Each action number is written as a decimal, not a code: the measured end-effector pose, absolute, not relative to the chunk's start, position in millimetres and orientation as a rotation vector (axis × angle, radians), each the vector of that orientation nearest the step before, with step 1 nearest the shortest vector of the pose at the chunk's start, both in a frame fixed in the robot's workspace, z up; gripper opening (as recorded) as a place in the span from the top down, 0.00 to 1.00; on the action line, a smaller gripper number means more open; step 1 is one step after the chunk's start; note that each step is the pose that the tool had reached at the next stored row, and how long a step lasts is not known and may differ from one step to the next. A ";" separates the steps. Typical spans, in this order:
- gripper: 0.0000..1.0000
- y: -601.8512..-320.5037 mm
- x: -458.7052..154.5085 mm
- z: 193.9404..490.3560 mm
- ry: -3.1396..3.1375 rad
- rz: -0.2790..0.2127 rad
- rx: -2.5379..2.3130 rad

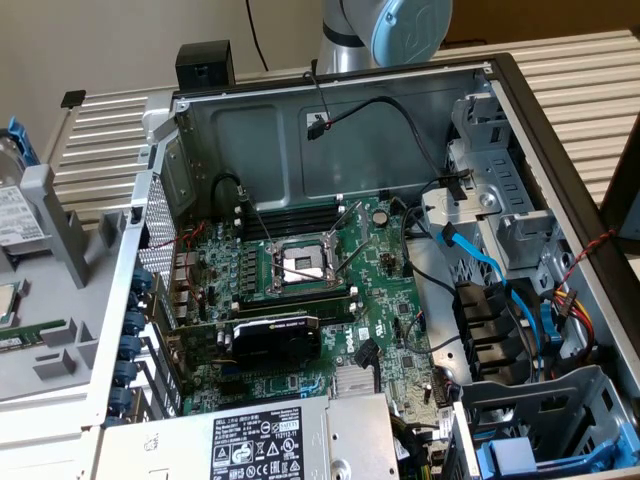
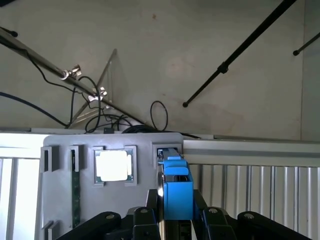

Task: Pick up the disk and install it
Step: 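Pick up the disk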

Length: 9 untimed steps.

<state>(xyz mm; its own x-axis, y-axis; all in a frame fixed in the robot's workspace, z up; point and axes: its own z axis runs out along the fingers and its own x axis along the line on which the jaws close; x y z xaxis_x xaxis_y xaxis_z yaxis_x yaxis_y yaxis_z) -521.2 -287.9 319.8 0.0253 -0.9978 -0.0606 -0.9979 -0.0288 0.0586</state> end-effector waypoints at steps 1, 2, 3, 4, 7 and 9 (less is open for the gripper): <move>0.63 -287.9 -521.2 321.0 2.189 0.133 -2.249; 0.63 -287.9 -521.2 322.4 2.189 0.133 -2.249; 0.63 -287.9 -521.3 324.0 2.189 0.132 -2.249; 0.63 -287.9 -521.2 326.0 2.189 0.132 -2.249; 0.63 -287.9 -521.2 331.9 2.189 0.132 -2.249; 0.63 -287.9 -521.3 335.6 2.189 0.132 -2.249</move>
<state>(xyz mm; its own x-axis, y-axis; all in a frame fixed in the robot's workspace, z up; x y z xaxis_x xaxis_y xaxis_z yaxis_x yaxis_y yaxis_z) -521.3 -287.9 335.6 0.0253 -0.9979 -0.0604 -0.9979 -0.0288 0.0585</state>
